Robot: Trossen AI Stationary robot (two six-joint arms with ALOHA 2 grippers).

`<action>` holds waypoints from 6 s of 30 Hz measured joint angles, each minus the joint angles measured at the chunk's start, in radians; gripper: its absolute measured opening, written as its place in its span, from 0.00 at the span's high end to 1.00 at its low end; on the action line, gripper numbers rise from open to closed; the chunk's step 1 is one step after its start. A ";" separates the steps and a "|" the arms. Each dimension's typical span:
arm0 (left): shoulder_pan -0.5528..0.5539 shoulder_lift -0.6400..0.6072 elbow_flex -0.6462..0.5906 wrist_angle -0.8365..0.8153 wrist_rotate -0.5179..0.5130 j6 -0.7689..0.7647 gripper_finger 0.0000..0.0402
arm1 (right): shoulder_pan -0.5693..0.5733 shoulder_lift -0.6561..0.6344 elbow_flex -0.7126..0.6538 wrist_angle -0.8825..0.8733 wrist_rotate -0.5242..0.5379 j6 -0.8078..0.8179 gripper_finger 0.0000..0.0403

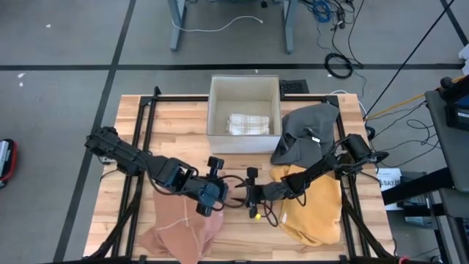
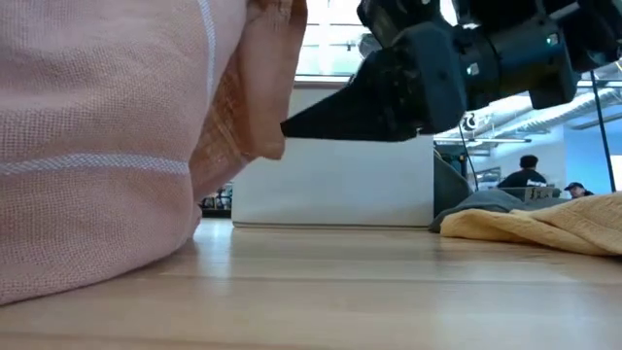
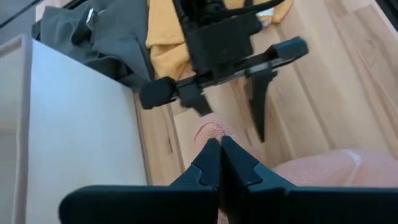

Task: Fold towel
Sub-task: Fold the light brown towel

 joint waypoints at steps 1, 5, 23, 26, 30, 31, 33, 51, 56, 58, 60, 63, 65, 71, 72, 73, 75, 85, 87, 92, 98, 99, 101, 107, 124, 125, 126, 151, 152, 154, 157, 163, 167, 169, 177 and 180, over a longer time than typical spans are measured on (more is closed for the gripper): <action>-0.002 0.000 0.000 0.002 0.000 0.001 1.00 | 0.000 0.000 0.001 0.004 0.002 0.001 0.56; -0.002 0.000 0.000 0.006 0.000 0.001 1.00 | 0.001 0.000 0.002 0.030 0.004 0.002 0.56; 0.006 0.011 0.001 0.069 0.001 0.016 1.00 | -0.001 0.000 0.012 0.027 -0.030 0.043 0.59; 0.008 0.021 0.001 0.070 0.002 0.021 1.00 | -0.006 0.000 0.012 0.027 -0.061 0.052 0.63; 0.007 0.033 0.001 0.084 0.009 0.034 1.00 | -0.017 0.000 0.012 0.027 -0.113 0.051 0.67; 0.008 0.036 0.001 0.091 0.012 0.035 1.00 | -0.020 0.000 0.012 0.027 -0.113 0.054 0.68; 0.012 0.040 0.002 0.100 0.016 0.042 1.00 | -0.023 0.000 0.013 0.020 -0.115 0.062 0.69; 0.016 0.041 0.000 0.096 0.029 0.038 1.00 | -0.070 0.000 0.013 -0.079 -0.189 0.111 0.97; 0.020 0.041 -0.072 0.120 0.029 0.016 1.00 | -0.066 0.000 0.013 -0.132 -0.195 0.114 0.99; 0.020 0.041 -0.119 0.121 0.029 -0.009 1.00 | -0.060 -0.001 0.013 -0.191 -0.194 0.126 0.99; 0.020 0.041 -0.176 0.141 0.029 -0.043 1.00 | -0.047 -0.001 0.013 -0.286 -0.196 0.147 1.00; 0.010 0.041 -0.278 0.235 0.038 -0.109 1.00 | -0.024 -0.001 0.014 -0.431 -0.209 0.191 1.00; -0.003 0.041 -0.361 0.383 0.100 -0.133 1.00 | -0.005 -0.008 0.019 -0.510 -0.207 0.223 1.00; -0.045 0.062 -0.630 0.984 0.270 -0.153 0.91 | 0.061 -0.072 0.019 -0.747 -0.212 0.266 1.00; -0.051 0.069 -0.658 1.049 0.270 -0.153 0.90 | 0.071 -0.094 0.019 -0.788 -0.211 0.271 1.00; -0.055 0.076 -0.679 1.120 0.271 -0.153 0.88 | 0.084 -0.115 0.018 -0.835 -0.211 0.279 1.00; -0.065 0.077 -0.710 1.174 0.293 -0.152 0.86 | 0.109 -0.162 0.016 -0.930 -0.212 0.298 1.00; -0.066 0.022 -0.711 1.023 0.182 -0.036 0.84 | 0.217 -0.333 0.010 -1.226 -0.226 0.409 1.00; -0.036 0.020 -0.712 0.949 0.164 -0.037 0.83 | 0.232 -0.344 0.011 -1.250 -0.223 0.430 1.00; 0.045 0.020 -0.717 0.834 0.257 -0.040 0.83 | 0.267 -0.343 0.011 -1.324 -0.238 0.476 1.00; 0.074 0.020 -0.741 0.851 0.357 -0.022 0.78 | 0.286 -0.343 0.011 -1.339 -0.246 0.515 1.00; 0.074 0.020 -0.746 0.849 0.357 -0.012 0.76 | 0.286 -0.343 0.011 -1.339 -0.249 0.523 1.00; 0.074 0.020 -0.754 0.844 0.354 -0.001 0.71 | 0.286 -0.343 0.011 -1.341 -0.262 0.533 1.00; 0.107 0.020 -0.755 0.821 0.349 0.019 0.53 | 0.289 -0.343 0.011 -1.338 -0.266 0.542 1.00; 0.245 0.026 -0.755 0.755 0.490 0.042 0.78 | 0.289 -0.344 0.012 -1.328 -0.266 0.564 1.00; 0.250 0.026 -0.755 0.746 0.488 0.043 0.79 | 0.289 -0.344 0.012 -1.327 -0.267 0.566 1.00; 0.257 0.021 -0.755 0.727 0.488 0.052 0.80 | 0.289 -0.344 0.012 -1.326 -0.267 0.569 1.00; 0.503 -0.116 -0.851 0.279 0.675 0.117 0.54 | 0.346 -0.345 0.013 -1.344 -0.294 0.616 1.00; 0.508 -0.117 -0.860 0.297 0.681 0.116 0.54 | 0.346 -0.345 0.013 -1.344 -0.294 0.616 1.00; 0.514 -0.119 -0.883 0.345 0.684 0.111 0.54 | 0.346 -0.345 0.013 -1.344 -0.294 0.612 1.00; 0.518 -0.119 -0.910 0.452 0.684 0.097 0.55 | 0.346 -0.345 0.013 -1.344 -0.293 0.604 1.00; 0.489 -0.118 -0.914 0.472 0.666 0.145 0.70 | 0.341 -0.345 0.013 -1.344 -0.294 0.608 1.00; 0.465 -0.117 -0.914 0.464 0.671 0.153 0.83 | 0.340 -0.345 0.013 -1.344 -0.294 0.608 1.00; 0.450 -0.117 -0.915 0.450 0.695 0.163 0.88 | 0.339 -0.345 0.013 -1.344 -0.293 0.608 1.00; 0.430 -0.134 -0.915 0.424 0.660 0.169 0.99 | 0.338 -0.345 0.013 -1.342 -0.293 0.612 1.00; 0.430 -0.158 -0.900 0.377 0.646 0.175 0.99 | 0.338 -0.345 0.013 -1.336 -0.289 0.609 1.00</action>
